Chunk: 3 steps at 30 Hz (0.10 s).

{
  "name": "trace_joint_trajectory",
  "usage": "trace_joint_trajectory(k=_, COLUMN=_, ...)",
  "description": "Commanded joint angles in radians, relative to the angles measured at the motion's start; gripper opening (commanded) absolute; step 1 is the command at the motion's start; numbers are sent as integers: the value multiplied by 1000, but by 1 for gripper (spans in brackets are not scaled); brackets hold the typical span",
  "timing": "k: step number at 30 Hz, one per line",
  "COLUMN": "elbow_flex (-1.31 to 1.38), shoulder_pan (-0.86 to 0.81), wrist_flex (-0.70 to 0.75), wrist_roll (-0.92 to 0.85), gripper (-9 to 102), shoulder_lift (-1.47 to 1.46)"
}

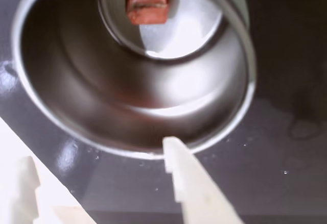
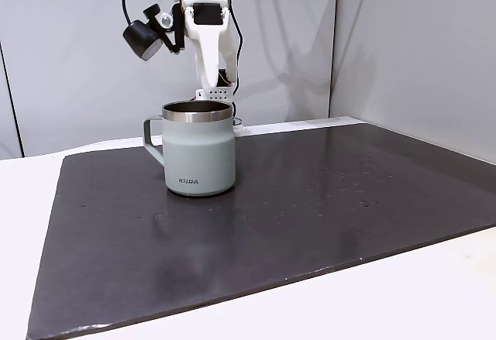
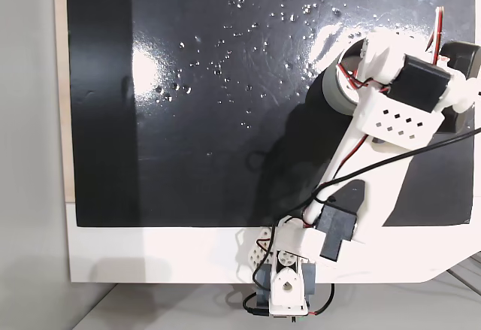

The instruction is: Grasp a cube and put it in the cup.

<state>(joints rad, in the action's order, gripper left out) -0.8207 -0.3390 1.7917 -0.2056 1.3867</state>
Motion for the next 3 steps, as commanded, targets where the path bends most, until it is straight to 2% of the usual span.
trace_joint_trajectory(k=1, elbow_flex=2, shoulder_pan=23, wrist_flex=8, wrist_roll=5, gripper=25, shoulder_lift=77)
trace_joint_trajectory(k=3, elbow_flex=2, shoulder_pan=29, wrist_flex=8, wrist_roll=5, gripper=25, shoulder_lift=83)
